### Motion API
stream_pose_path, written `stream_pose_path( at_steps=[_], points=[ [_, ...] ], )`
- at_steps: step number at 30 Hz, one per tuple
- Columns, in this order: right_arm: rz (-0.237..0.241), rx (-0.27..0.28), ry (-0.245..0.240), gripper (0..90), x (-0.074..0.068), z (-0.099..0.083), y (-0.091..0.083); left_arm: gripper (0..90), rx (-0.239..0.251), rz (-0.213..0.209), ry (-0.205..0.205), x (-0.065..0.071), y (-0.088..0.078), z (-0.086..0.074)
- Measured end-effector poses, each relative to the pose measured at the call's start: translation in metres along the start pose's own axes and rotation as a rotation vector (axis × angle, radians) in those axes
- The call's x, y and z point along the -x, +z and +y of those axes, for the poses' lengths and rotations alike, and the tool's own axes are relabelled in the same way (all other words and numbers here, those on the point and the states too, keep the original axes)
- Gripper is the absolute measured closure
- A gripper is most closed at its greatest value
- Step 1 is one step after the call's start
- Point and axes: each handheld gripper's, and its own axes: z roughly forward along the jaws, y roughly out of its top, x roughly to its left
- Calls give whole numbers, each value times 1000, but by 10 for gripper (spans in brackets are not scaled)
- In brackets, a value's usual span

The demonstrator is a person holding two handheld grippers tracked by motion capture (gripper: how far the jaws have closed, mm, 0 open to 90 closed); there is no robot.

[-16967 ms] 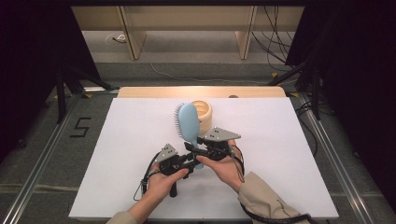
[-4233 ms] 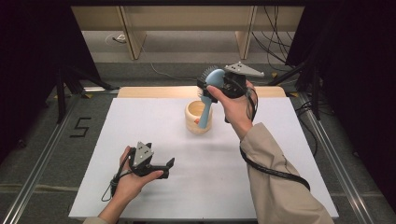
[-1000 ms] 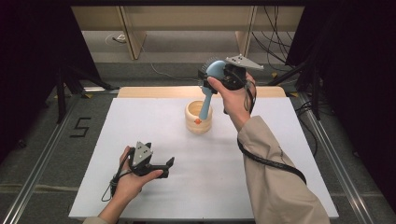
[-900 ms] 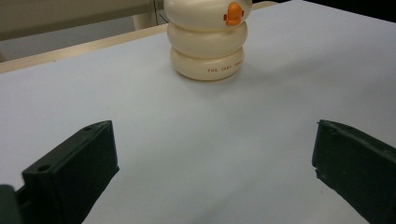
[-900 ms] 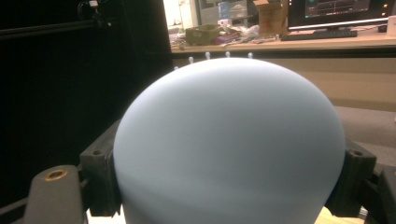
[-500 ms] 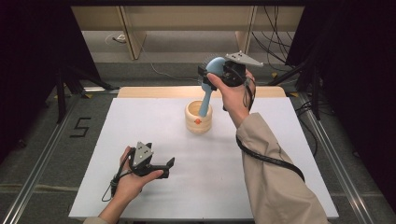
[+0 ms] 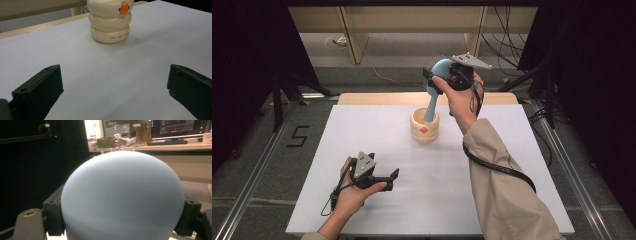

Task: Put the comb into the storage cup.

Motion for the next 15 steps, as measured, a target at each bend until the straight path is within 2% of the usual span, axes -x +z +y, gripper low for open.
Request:
stream_pose_path(
  at_steps=[15],
  points=[
    [-9,0,-8,200,-1,0,6,0,0,0,0,0,0,0]
  ],
)
